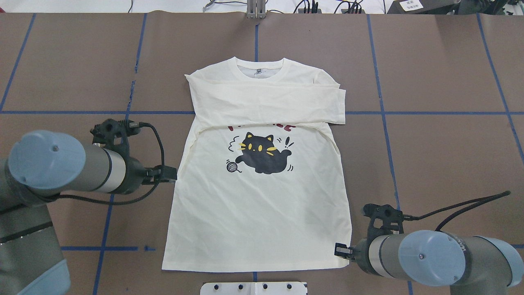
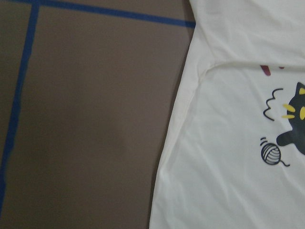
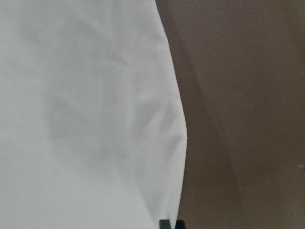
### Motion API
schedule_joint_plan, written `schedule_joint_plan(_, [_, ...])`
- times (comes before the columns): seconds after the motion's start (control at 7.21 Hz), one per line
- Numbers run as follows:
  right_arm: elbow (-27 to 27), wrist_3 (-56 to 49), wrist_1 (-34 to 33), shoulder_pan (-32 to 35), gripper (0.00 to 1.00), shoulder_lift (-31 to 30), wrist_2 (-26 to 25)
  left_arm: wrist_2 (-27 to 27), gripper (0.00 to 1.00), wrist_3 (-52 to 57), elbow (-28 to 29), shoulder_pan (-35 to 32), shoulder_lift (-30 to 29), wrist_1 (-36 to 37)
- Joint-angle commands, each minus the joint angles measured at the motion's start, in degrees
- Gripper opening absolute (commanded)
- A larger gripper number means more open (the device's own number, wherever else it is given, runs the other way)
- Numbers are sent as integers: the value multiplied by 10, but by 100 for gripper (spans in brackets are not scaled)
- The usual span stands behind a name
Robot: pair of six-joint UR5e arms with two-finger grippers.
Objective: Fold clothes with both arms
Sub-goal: 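Lower both grippers to the hem corners nearest the robot and grasp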
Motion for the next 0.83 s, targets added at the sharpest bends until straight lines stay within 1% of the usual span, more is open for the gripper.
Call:
schedule_joint_plan(0.0, [22, 0, 1, 3, 0, -4, 1, 31, 99, -103, 0, 90, 8, -3])
schedule_joint_plan(0.14, [25, 0, 3, 6, 0, -4, 2, 36, 99, -124, 0, 112, 8, 16])
schedule_joint_plan(0.28, [25, 0, 6, 7, 0, -4, 3, 47, 97, -156, 2, 141, 8, 26])
schedule_joint_plan(0.42, [25, 0, 6, 7, 0, -3, 3, 63, 96, -172, 15, 171, 7, 27])
schedule_joint_plan(0.69, [24, 0, 6, 7, 0, 2, 5, 67, 94, -181, 37, 181, 5, 27])
